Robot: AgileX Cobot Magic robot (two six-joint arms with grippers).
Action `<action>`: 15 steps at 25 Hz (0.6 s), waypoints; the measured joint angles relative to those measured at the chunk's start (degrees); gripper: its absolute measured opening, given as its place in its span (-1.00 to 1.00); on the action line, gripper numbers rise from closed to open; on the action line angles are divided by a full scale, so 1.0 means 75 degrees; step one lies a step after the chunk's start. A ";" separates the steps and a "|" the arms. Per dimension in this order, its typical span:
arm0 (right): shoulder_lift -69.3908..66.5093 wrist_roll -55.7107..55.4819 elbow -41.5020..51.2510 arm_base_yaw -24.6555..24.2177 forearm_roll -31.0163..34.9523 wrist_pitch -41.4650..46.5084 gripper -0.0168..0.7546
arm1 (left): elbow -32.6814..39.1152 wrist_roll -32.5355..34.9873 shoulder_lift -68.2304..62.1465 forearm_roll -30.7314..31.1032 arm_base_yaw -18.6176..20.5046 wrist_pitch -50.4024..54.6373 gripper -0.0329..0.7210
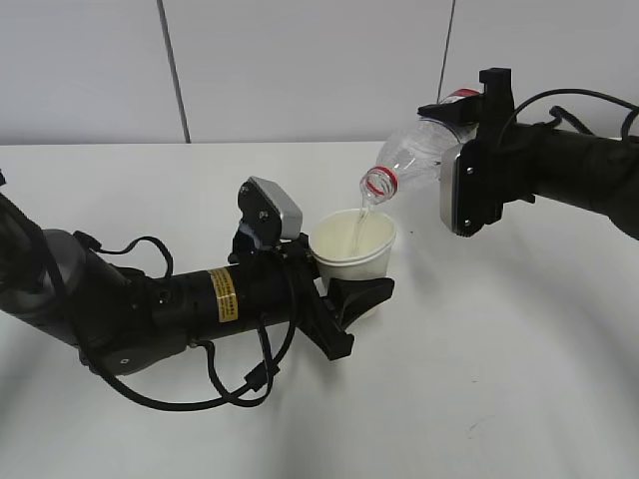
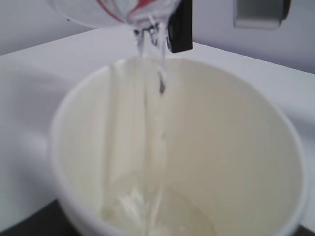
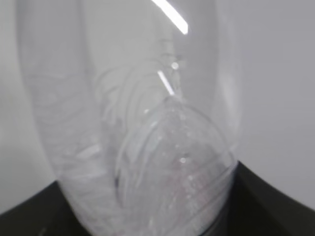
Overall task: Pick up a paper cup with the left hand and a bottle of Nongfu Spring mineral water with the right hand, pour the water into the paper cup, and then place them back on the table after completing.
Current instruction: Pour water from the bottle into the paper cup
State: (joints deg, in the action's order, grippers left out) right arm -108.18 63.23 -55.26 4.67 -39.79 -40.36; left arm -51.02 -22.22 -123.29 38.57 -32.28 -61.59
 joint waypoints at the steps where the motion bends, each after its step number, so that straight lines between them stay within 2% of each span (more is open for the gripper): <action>1: 0.0000 0.0014 0.0000 0.0000 0.0000 0.0000 0.26 | 0.0000 0.0000 0.0000 0.0000 0.0000 0.0000 0.13; 15: 0.0000 0.0092 0.0000 0.0000 0.0003 -0.0046 0.26 | 0.0000 0.0000 0.0000 0.0000 0.0000 0.0015 0.13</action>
State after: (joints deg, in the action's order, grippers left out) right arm -108.18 63.92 -55.26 4.67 -39.77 -40.70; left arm -51.02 -22.22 -123.29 38.57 -32.28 -61.47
